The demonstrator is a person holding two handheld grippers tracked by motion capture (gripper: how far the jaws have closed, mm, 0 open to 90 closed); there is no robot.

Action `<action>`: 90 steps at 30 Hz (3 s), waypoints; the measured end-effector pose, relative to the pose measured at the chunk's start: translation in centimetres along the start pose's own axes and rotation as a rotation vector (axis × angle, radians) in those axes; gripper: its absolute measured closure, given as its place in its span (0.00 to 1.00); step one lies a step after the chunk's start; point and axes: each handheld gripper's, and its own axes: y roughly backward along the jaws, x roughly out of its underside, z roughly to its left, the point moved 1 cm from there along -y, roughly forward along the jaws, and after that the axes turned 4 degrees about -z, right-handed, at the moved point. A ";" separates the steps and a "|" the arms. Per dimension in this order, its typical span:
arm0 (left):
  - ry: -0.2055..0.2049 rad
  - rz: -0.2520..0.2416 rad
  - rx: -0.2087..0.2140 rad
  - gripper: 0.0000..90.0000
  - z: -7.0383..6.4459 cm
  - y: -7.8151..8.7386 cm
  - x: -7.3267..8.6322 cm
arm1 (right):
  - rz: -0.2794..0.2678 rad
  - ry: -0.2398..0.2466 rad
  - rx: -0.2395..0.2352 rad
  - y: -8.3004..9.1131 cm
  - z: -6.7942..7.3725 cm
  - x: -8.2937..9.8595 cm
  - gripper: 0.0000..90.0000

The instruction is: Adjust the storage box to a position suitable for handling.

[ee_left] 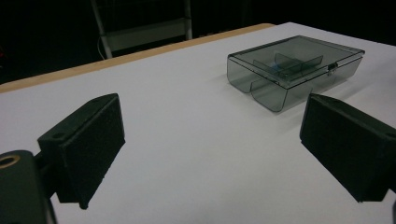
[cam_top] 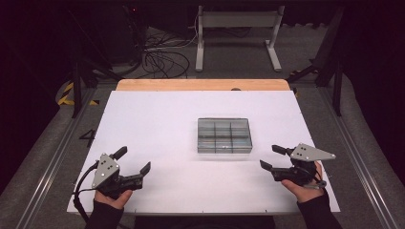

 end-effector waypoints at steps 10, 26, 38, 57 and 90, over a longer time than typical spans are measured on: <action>-0.011 -0.003 -0.008 0.08 -0.1 0.1 -0.1 | 0.002 0.021 -0.002 -0.2 0.4 -0.1 0.40; -0.024 -0.001 -0.008 0.10 -0.2 0.2 -0.6 | 0.010 0.038 0.000 -0.8 0.5 -0.4 0.46; -0.029 0.002 -0.005 0.11 -0.2 0.2 -0.6 | 0.028 0.030 -0.004 -2.1 -0.1 -1.7 0.49; -0.016 0.003 -0.005 0.11 -0.1 0.1 -0.6 | 0.046 0.030 0.004 -3.4 -1.1 -3.0 0.51; -0.025 0.004 0.014 0.14 -0.4 -0.2 -0.6 | 0.179 -0.019 0.110 -8.1 -4.6 -3.3 1.00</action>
